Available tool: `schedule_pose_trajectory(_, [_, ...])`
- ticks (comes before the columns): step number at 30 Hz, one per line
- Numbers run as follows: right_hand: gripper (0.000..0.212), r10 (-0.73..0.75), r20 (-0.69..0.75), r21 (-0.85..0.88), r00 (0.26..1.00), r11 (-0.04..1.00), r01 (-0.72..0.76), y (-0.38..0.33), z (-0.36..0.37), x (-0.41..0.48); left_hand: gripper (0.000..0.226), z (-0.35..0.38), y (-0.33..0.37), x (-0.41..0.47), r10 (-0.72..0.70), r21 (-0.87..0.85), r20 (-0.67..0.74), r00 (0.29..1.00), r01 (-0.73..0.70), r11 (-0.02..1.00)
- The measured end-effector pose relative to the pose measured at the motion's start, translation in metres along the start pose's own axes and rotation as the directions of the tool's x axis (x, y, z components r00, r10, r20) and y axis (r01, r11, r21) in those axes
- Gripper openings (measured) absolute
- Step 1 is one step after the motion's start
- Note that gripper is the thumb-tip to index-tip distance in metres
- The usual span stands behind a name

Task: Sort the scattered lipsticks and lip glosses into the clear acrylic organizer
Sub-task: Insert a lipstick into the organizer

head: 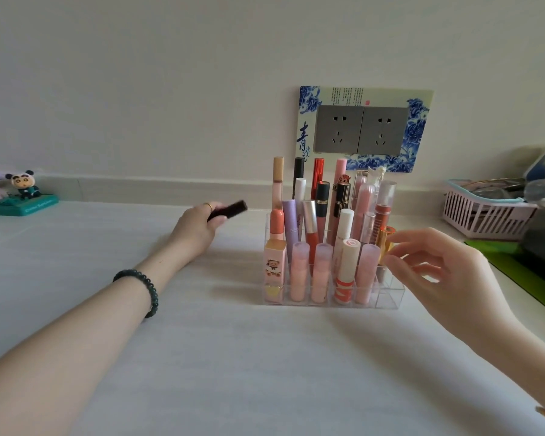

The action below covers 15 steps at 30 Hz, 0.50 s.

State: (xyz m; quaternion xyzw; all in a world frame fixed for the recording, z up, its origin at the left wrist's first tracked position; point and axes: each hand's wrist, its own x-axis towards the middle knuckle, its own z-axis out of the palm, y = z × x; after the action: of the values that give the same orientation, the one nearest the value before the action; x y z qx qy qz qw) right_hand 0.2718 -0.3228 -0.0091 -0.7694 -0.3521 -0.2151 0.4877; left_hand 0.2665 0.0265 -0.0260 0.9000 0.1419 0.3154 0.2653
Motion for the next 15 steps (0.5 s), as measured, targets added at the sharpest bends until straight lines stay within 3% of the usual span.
schedule_pose_trajectory(4, [0.031, -0.03, -0.023, 0.012, 0.999, 0.999, 0.03, -0.006, 0.0, 0.0, 0.027, -0.016, 0.045, -0.008, -0.072, -0.378, -0.143, 0.987, 0.012, 0.926])
schedule_pose_trajectory(8, [0.029, -0.055, -0.026, 0.055, 0.998, 0.997, 0.057, -0.015, -0.003, 0.001, 0.017, -0.032, 0.103, -0.038, -0.099, -0.782, -0.078, 0.992, 0.001, 0.624])
schedule_pose_trajectory(11, [0.028, -0.079, -0.023, 0.112, 0.997, 0.99, 0.081, -0.025, -0.005, 0.002, 0.012, -0.035, 0.136, -0.064, -0.026, -0.873, 0.057, 0.998, 0.062, 0.484])
schedule_pose_trajectory(15, [0.029, -0.111, -0.008, 0.205, 0.994, 0.973, 0.11, -0.04, -0.008, 0.002, 0.019, -0.025, 0.168, -0.092, 0.131, -0.894, 0.156, 0.979, 0.084, 0.439])
